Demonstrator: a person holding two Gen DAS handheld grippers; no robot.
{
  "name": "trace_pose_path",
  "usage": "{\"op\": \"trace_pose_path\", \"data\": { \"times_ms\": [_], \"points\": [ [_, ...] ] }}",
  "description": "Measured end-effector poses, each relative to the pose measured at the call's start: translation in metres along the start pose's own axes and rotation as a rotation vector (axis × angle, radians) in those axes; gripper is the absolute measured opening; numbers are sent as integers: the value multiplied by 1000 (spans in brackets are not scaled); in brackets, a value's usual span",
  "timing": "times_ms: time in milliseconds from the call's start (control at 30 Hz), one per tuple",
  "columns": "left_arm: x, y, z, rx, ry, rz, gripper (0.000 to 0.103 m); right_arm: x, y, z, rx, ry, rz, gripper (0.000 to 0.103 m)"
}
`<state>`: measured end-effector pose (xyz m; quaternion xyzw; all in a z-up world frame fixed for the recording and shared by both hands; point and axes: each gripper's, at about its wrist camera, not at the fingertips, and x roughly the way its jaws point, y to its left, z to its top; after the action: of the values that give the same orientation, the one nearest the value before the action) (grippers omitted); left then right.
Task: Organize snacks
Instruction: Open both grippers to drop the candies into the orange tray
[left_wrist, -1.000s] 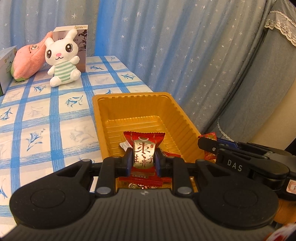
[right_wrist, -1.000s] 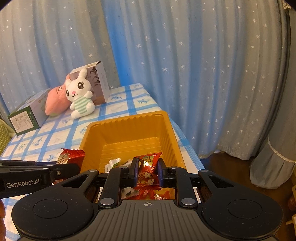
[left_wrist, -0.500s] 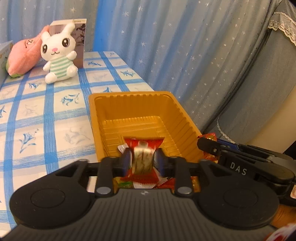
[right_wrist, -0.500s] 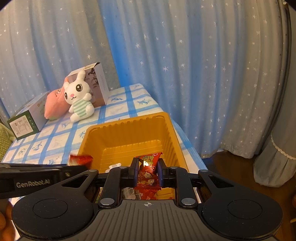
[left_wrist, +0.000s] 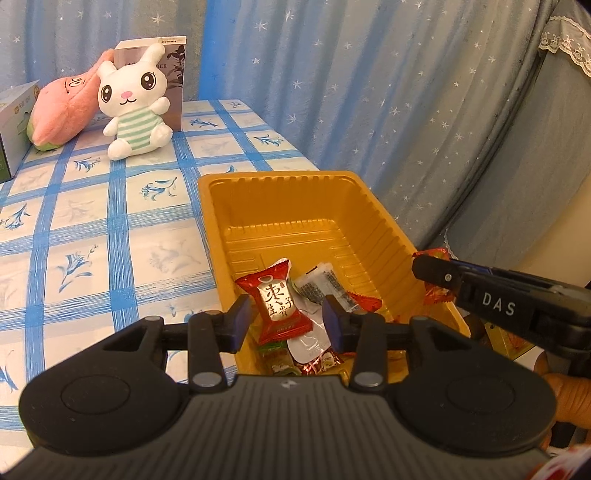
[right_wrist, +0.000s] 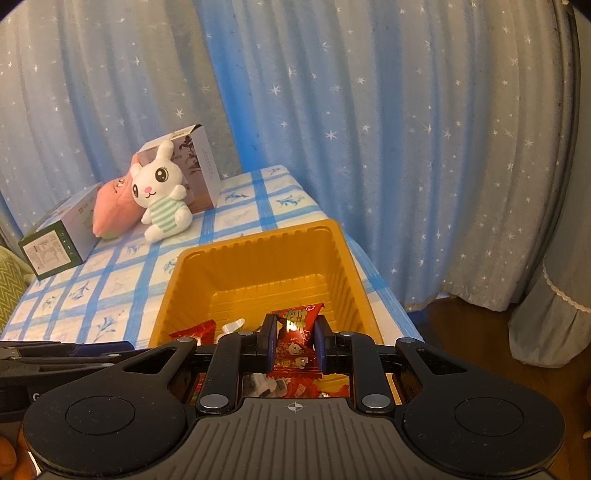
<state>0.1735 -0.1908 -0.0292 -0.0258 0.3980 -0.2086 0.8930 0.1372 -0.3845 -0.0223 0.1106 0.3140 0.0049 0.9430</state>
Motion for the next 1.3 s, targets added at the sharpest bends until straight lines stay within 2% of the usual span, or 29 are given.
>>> {"op": "trace_pose_path", "data": {
  "times_ms": [1100, 1200, 1300],
  "points": [
    [-7, 12, 2, -17, -22, 10, 40, 5, 9, 10, -4, 13, 20, 21],
    [-7, 14, 1, -22, -23, 18, 42, 8, 8, 13, 6, 12, 31, 21],
    [-9, 17, 0, -28, -31, 30, 51, 15, 1, 18, 49, 17, 88, 22]
  ]
}}
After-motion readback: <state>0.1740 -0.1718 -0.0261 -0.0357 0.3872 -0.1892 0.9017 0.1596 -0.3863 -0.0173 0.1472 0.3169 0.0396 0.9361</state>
